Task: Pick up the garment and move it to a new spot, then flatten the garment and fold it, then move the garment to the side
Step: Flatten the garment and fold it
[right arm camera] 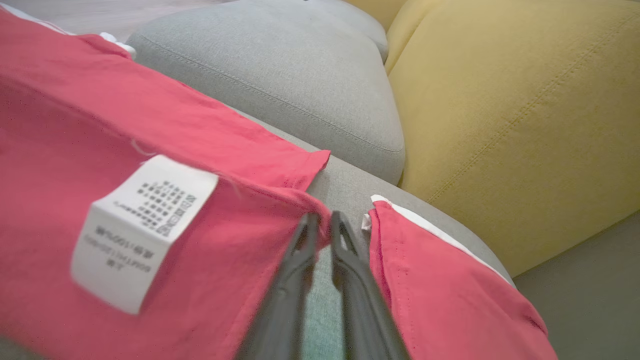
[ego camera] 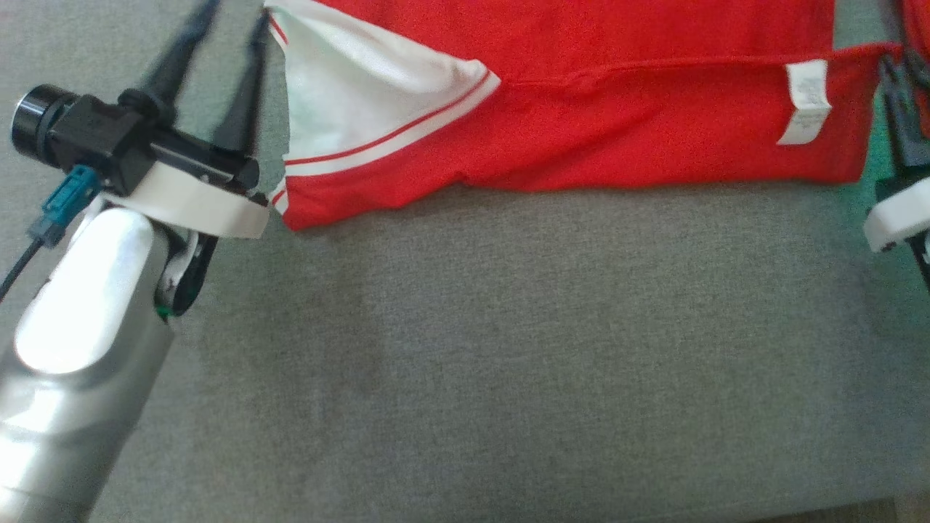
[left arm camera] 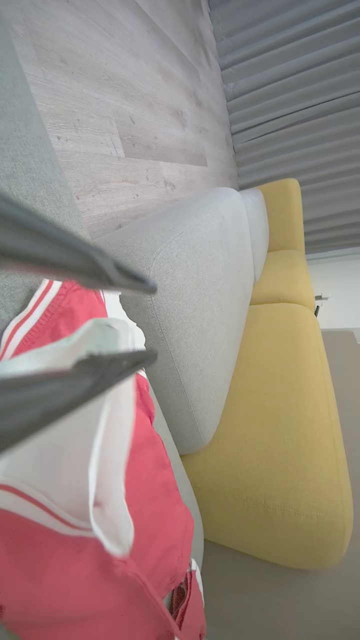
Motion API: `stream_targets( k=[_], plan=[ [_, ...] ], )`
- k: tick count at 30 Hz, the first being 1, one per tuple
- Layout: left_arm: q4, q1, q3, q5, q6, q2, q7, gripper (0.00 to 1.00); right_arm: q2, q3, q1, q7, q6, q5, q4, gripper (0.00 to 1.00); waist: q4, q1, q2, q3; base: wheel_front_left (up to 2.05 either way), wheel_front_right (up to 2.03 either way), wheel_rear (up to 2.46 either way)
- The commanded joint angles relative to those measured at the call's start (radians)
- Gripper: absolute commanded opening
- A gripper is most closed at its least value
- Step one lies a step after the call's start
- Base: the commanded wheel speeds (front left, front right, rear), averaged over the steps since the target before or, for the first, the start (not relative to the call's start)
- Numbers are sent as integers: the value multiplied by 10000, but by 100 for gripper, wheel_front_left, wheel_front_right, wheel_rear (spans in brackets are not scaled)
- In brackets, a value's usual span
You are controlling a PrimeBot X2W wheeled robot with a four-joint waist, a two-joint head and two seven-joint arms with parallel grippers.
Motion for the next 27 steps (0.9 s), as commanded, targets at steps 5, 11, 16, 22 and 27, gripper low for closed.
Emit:
stream_targets(
  k=[5, 11, 16, 22, 27],
  plan=[
    [136, 112, 533, 108, 469, -101, -471, 100, 238, 26, -28, -209, -7, 77, -153, 100, -90, -2, 0, -171, 0, 0, 0],
    [-125, 1338, 662, 247, 1129, -439, -614, 100, 517, -348, 625, -215, -7, 118, -689, 100, -61, -2, 0, -573, 0, 0, 0],
    [-519, 2549, 864, 351, 1597, -796, -640, 100, 733, -609, 1268, -216, -7, 133, -981, 100, -17, -2, 0, -890, 0, 0, 0],
    [-319, 3364, 1087, 314, 1777, -1160, -643, 100, 978, -790, 1746, -217, -7, 144, -1176, 100, 25, -2, 0, -1042, 0, 0, 0],
    [577, 3380, 1102, 160, 1791, -1267, -557, 100, 1124, -849, 1947, -217, -7, 167, -1230, 100, -16, -2, 0, -1000, 0, 0, 0]
  ],
)
